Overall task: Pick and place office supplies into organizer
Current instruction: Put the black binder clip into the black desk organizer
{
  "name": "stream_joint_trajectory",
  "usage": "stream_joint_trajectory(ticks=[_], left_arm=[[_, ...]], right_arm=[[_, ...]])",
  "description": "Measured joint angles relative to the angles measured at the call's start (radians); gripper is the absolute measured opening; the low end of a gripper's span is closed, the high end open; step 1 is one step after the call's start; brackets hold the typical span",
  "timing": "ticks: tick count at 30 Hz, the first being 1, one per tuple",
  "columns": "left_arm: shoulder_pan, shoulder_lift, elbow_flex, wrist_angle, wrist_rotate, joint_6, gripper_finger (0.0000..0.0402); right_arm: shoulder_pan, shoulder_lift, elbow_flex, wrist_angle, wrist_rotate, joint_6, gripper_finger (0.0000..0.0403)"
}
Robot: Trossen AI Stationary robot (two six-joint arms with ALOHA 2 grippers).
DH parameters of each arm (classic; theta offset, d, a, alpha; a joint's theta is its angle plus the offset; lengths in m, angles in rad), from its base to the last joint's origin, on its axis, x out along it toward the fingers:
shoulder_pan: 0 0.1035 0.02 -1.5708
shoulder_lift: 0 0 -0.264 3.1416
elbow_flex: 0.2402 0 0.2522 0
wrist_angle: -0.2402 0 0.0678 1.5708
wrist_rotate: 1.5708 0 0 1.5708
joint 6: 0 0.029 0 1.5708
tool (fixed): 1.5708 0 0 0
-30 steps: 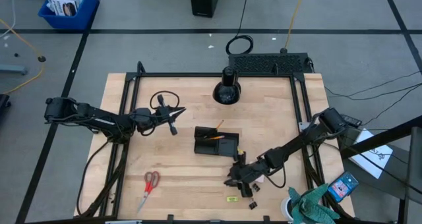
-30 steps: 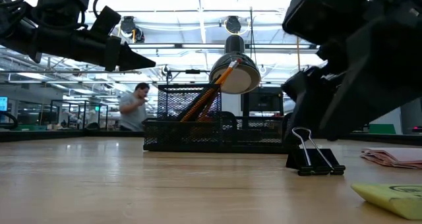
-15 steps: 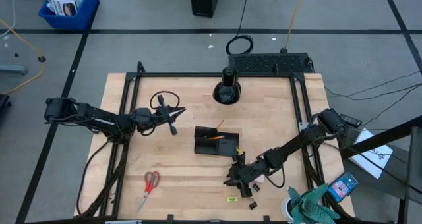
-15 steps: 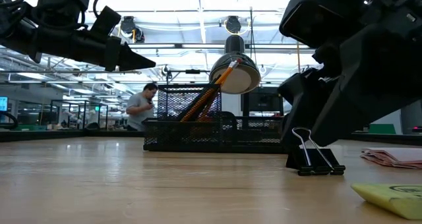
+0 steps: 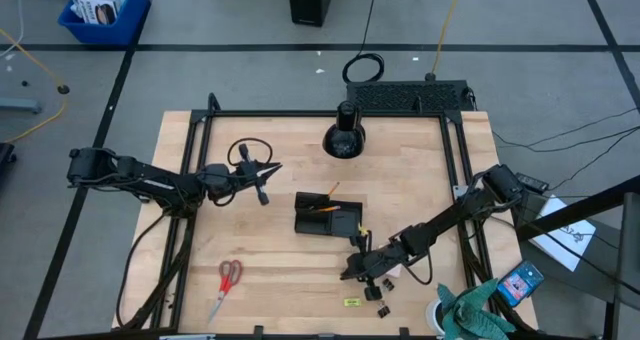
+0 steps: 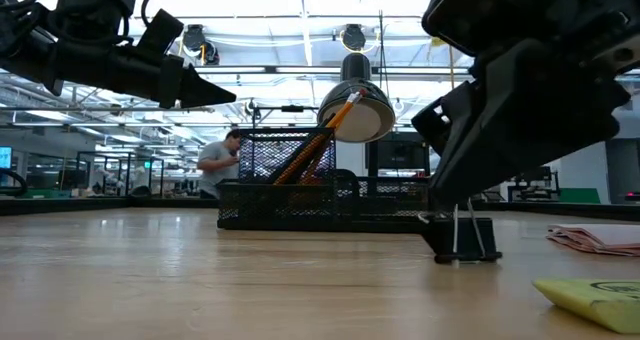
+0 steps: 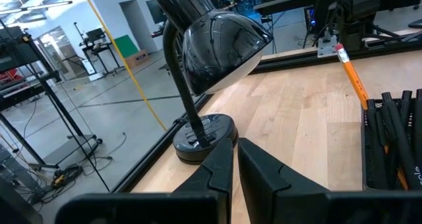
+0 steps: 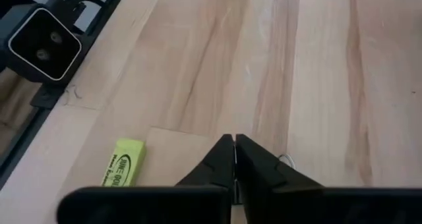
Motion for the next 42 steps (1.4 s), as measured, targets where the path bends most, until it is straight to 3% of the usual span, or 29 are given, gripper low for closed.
stream_joint_trajectory(ticks=[3,10,13,18,26,34,42], left_arm=[[0.0,0.0,0.0,0.0,0.0,-0.001,0.0031],[0.0,0.0,0.0,0.003,0.027,-0.004,0.0031],[0.0,0.0,0.0,0.006,0.041,-0.004,0.0031],[0.0,0.0,0.0,0.005,0.042,0.004,0.0031],[0.001,0.0,0.0,0.005,0.04,0.019,0.0031],[0.002,0.0,0.0,0.004,0.037,0.027,0.0031],[0.002,0.0,0.0,0.004,0.037,0.026,0.0031]], right_arm=[[0.0,-0.006,-0.001,-0.001,0.016,-0.016,0.0003],[-0.008,-0.088,0.047,0.029,0.263,-0.169,0.0002],[-0.029,-0.099,0.103,0.033,0.258,-0.24,0.0002],[-0.083,-0.042,0.172,0.024,0.269,-0.318,0.0001],[-0.128,0.041,0.187,0.047,0.479,-0.464,0.0001],[-0.146,0.1,0.188,0.053,0.446,-0.463,0.0],[-0.151,0.11,0.188,0.064,0.501,-0.461,0.0]])
